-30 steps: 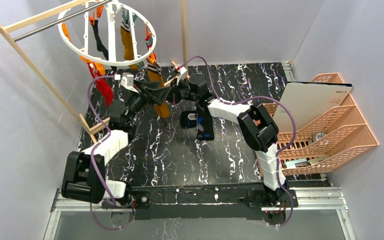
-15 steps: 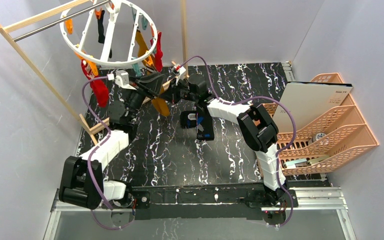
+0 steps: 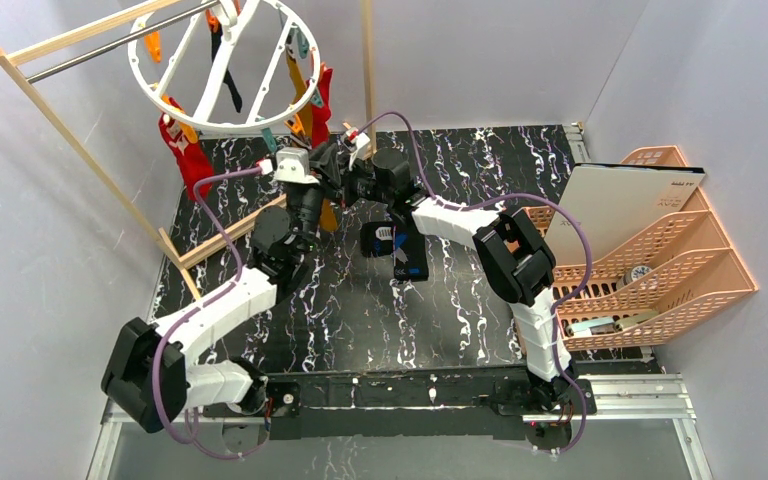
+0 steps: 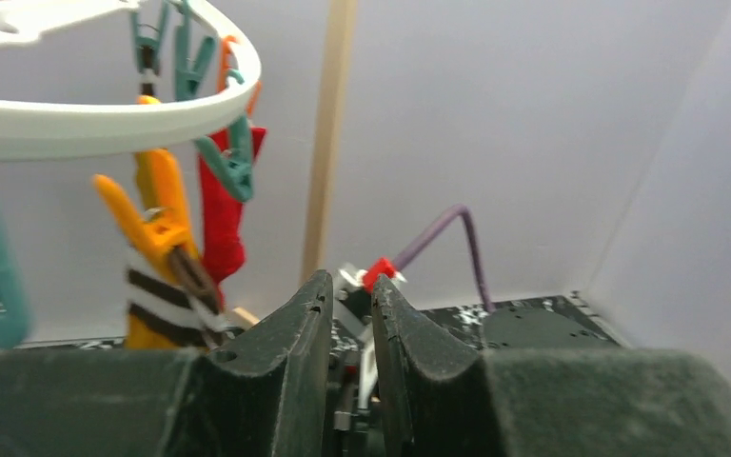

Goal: Remove the socks clipped to the hanger

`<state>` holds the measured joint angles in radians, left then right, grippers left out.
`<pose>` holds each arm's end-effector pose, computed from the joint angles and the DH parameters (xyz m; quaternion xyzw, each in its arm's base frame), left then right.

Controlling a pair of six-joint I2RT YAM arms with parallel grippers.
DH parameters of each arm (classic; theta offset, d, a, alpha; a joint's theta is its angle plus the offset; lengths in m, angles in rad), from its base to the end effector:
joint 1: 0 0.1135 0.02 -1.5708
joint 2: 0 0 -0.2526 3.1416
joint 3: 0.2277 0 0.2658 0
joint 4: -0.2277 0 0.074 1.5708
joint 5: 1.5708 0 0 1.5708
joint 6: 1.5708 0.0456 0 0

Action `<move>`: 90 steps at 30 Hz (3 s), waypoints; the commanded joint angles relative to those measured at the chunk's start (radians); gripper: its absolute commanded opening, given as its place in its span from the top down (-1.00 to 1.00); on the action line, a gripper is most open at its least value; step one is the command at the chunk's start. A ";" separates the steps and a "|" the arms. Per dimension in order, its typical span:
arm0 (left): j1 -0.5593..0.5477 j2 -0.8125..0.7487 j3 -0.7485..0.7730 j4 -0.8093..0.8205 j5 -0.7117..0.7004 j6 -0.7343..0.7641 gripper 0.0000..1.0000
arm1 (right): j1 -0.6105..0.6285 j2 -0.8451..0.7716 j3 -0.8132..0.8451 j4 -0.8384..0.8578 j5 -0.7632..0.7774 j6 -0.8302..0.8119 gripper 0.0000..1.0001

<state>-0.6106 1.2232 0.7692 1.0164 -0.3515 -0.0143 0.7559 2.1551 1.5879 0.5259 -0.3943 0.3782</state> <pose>0.2481 -0.1544 0.3536 -0.0066 0.4996 -0.1846 0.8463 0.3707 0.3735 0.2309 -0.2660 0.6695 0.4839 0.4968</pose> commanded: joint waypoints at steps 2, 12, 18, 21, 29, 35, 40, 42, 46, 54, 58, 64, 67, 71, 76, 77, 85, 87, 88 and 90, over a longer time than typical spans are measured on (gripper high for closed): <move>-0.011 -0.153 -0.039 -0.047 -0.219 0.164 0.54 | 0.004 -0.004 -0.019 0.026 0.023 -0.014 0.97; 0.071 -0.132 -0.028 -0.073 -0.165 0.067 0.29 | 0.003 -0.018 -0.045 0.040 0.024 -0.016 0.97; 0.094 -0.045 0.038 -0.087 -0.119 -0.025 0.30 | 0.003 -0.038 -0.071 0.046 0.044 -0.032 0.97; 0.095 -0.016 0.067 -0.087 -0.096 -0.045 0.30 | 0.004 -0.050 -0.089 0.046 0.085 -0.043 0.97; 0.095 -0.040 0.096 -0.124 -0.099 -0.035 0.30 | 0.058 -0.068 -0.119 0.037 0.311 -0.116 0.97; 0.109 -0.111 0.110 -0.213 -0.107 -0.013 0.28 | 0.113 -0.098 -0.147 0.047 0.384 -0.136 0.97; 0.141 -0.204 0.106 -0.321 -0.105 -0.010 0.26 | 0.140 -0.127 -0.165 0.042 0.417 -0.135 0.97; 0.155 -0.247 0.105 -0.362 -0.103 -0.005 0.25 | 0.154 -0.136 -0.165 0.035 0.432 -0.135 0.97; 0.205 -0.353 0.108 -0.470 -0.057 0.005 0.20 | 0.206 -0.154 -0.154 0.008 0.474 -0.141 0.97; 0.249 -0.489 0.119 -0.669 0.073 -0.022 0.16 | 0.262 -0.145 -0.110 -0.044 0.554 -0.138 0.97; 0.250 -0.567 0.121 -0.783 0.119 -0.029 0.13 | 0.289 -0.139 -0.103 -0.047 0.574 -0.134 0.97; 0.250 -0.626 0.119 -0.938 0.185 -0.023 -0.24 | 0.298 -0.127 -0.074 -0.063 0.574 -0.133 0.97; 0.250 -0.640 0.087 -0.958 0.201 -0.025 -0.55 | 0.299 -0.126 -0.069 -0.068 0.574 -0.132 0.97; 0.250 -0.626 0.047 -0.935 0.198 -0.027 -0.74 | 0.301 -0.127 -0.071 -0.070 0.575 -0.131 0.97; 0.267 -0.545 0.106 -0.949 0.286 -0.040 -0.89 | 0.301 -0.136 -0.076 -0.071 0.579 -0.143 0.97; 0.282 -0.513 0.145 -0.967 0.313 -0.043 -0.91 | 0.300 -0.138 -0.077 -0.070 0.580 -0.145 0.97; 0.532 -0.305 0.414 -1.057 0.675 -0.141 -0.94 | 0.301 -0.148 -0.092 -0.062 0.577 -0.152 0.97; 0.540 -0.279 0.452 -1.064 0.666 -0.136 -0.94 | 0.301 -0.152 -0.098 -0.058 0.578 -0.153 0.97; 0.548 -0.269 0.461 -1.054 0.666 -0.148 -0.94 | 0.300 -0.153 -0.100 -0.056 0.578 -0.154 0.97; 0.585 -0.254 0.462 -1.030 0.691 -0.188 -0.94 | 0.301 -0.153 -0.103 -0.055 0.580 -0.158 0.97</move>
<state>-0.0708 0.9554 1.1927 -0.0235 0.2306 -0.1371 1.0542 2.0491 1.4784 0.4637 0.1741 0.2363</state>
